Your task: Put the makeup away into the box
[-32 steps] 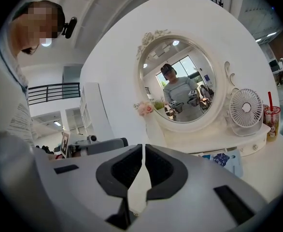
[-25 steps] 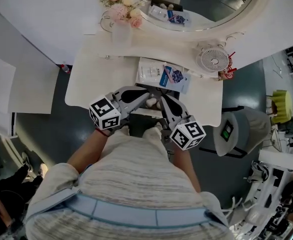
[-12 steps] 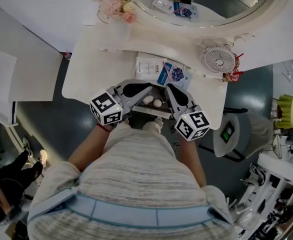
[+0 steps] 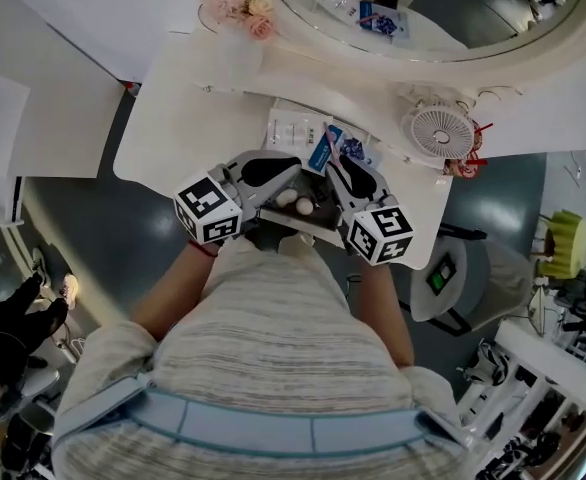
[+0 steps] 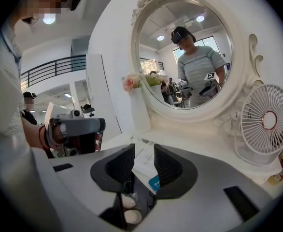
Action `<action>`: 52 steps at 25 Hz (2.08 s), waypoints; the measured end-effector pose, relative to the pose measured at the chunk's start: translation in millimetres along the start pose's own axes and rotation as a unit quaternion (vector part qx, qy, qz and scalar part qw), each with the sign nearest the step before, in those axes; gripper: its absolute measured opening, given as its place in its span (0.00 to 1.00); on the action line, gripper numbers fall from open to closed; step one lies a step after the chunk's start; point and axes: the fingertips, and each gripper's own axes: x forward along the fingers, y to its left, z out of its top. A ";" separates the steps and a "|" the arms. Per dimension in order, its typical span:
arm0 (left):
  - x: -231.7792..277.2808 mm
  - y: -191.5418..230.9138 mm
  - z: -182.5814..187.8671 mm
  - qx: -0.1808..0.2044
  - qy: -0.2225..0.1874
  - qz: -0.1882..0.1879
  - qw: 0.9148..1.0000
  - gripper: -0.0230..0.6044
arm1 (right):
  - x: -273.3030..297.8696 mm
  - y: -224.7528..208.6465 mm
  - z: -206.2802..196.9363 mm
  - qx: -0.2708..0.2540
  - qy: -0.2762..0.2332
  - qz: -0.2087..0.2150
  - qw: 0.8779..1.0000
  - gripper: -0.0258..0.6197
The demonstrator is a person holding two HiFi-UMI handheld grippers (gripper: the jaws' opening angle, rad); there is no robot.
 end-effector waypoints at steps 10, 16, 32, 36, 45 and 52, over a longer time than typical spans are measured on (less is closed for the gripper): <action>-6.6 7.5 -6.6 -0.007 -0.004 0.030 1.000 0.06 | 28.3 -27.9 -22.3 -0.022 0.060 -0.002 0.998 0.20; -14.0 10.8 -10.8 -0.010 -0.005 0.044 0.999 0.06 | 40.2 -40.4 -38.9 -0.027 0.093 -0.013 0.995 0.20; -20.3 10.2 -14.1 -0.012 -0.006 0.052 0.999 0.06 | 60.6 -61.1 -68.9 -0.038 0.150 -0.046 0.987 0.20; -21.1 9.7 -15.1 -0.011 -0.003 0.053 0.999 0.06 | 65.0 -64.5 -72.1 -0.040 0.157 -0.052 0.985 0.20; -23.0 7.3 -16.4 -0.011 -0.002 0.057 0.998 0.06 | 68.9 -69.4 -82.4 -0.045 0.176 -0.060 0.982 0.20; -24.4 6.2 -16.5 -0.011 -0.002 0.059 0.998 0.06 | 71.6 -72.9 -87.1 -0.068 0.199 -0.073 0.975 0.20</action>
